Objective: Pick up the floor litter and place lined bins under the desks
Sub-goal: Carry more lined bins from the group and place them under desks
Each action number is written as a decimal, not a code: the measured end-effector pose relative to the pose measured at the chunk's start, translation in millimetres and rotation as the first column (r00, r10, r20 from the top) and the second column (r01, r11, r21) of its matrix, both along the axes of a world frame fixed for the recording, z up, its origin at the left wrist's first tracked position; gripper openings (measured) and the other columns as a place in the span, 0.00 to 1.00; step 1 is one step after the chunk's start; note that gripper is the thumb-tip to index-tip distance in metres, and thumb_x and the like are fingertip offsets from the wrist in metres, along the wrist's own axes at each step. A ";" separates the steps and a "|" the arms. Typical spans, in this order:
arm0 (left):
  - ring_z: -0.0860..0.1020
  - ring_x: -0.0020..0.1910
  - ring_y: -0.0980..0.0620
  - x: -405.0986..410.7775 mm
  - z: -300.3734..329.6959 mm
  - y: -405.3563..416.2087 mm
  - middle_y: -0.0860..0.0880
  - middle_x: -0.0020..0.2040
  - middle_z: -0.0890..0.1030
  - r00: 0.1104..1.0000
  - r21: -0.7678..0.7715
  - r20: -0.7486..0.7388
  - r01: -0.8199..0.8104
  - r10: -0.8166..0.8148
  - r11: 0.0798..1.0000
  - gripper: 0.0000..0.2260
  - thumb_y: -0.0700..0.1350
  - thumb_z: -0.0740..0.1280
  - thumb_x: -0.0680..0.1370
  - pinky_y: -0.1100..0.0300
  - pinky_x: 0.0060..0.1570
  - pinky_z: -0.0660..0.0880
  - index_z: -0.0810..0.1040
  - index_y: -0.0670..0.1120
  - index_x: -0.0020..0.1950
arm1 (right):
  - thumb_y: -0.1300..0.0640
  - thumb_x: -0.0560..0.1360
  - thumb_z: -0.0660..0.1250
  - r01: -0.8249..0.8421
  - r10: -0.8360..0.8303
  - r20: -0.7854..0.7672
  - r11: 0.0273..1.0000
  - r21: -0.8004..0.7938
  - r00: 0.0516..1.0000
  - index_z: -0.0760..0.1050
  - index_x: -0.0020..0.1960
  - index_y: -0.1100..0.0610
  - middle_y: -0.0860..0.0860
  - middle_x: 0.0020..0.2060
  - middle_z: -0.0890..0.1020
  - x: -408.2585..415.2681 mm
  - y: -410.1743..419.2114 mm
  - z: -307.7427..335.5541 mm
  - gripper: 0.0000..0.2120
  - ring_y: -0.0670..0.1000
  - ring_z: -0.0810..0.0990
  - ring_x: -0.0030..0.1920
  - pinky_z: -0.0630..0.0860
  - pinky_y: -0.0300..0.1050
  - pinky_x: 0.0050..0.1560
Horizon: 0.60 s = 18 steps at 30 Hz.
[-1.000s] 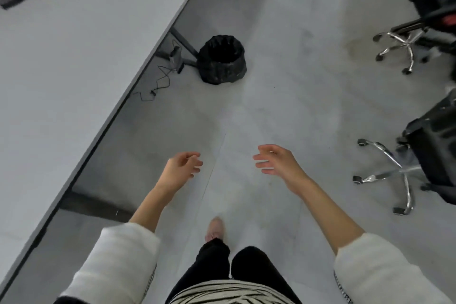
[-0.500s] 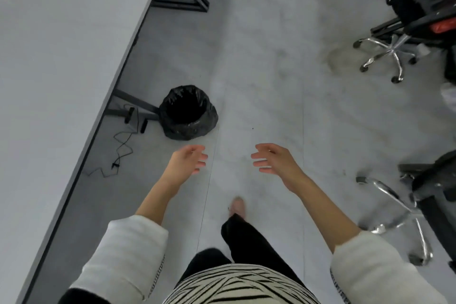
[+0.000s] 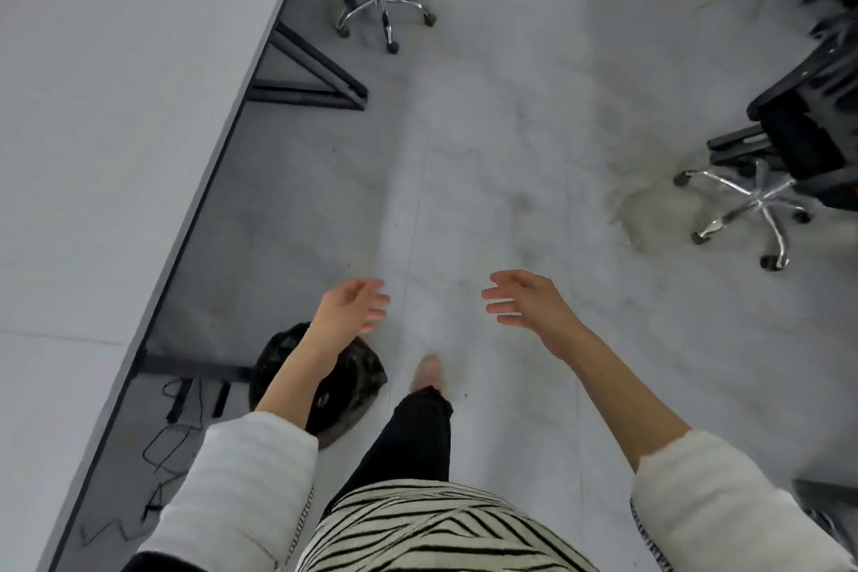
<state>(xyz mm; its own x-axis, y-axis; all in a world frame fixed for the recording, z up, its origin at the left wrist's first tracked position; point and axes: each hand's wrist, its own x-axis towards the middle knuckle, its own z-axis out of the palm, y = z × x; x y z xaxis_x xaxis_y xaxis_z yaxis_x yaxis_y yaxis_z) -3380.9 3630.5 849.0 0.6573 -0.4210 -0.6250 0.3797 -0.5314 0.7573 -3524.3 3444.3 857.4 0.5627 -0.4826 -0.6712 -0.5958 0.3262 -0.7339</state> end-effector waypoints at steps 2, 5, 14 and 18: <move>0.77 0.42 0.51 56.6 7.3 -63.6 0.51 0.42 0.80 1.000 -0.007 0.018 0.006 -0.006 1.000 0.08 0.46 0.60 0.80 0.63 0.41 0.73 0.76 0.44 0.55 | 0.55 0.79 0.60 0.008 -0.008 0.000 1.000 -0.009 1.000 0.74 0.59 0.58 0.53 0.48 0.81 53.5 -55.5 8.4 0.12 0.53 0.80 0.45 0.77 0.42 0.49; 0.77 0.39 0.53 123.3 17.4 -153.7 0.50 0.41 0.79 0.998 0.012 0.027 0.059 -0.059 0.998 0.07 0.45 0.59 0.80 0.63 0.41 0.73 0.75 0.45 0.53 | 0.54 0.79 0.61 0.035 -0.035 0.009 0.999 -0.014 0.999 0.74 0.58 0.58 0.53 0.47 0.82 114.5 -133.7 20.4 0.11 0.52 0.81 0.44 0.77 0.42 0.47; 0.77 0.41 0.51 293.2 3.7 -408.2 0.50 0.43 0.79 0.992 0.025 0.028 0.123 -0.124 0.992 0.07 0.45 0.58 0.80 0.61 0.43 0.73 0.74 0.46 0.53 | 0.55 0.79 0.60 0.030 -0.030 -0.003 0.999 -0.027 1.000 0.74 0.59 0.58 0.54 0.49 0.81 284.7 -394.5 8.3 0.12 0.53 0.80 0.46 0.77 0.45 0.52; 0.78 0.43 0.51 369.8 8.2 -529.6 0.48 0.46 0.80 0.997 0.023 0.013 0.073 -0.074 0.997 0.08 0.46 0.59 0.80 0.60 0.45 0.74 0.75 0.46 0.54 | 0.54 0.79 0.60 -0.020 0.019 -0.025 0.999 -0.038 0.999 0.75 0.56 0.56 0.52 0.46 0.82 372.3 -525.7 12.2 0.10 0.52 0.80 0.44 0.77 0.42 0.49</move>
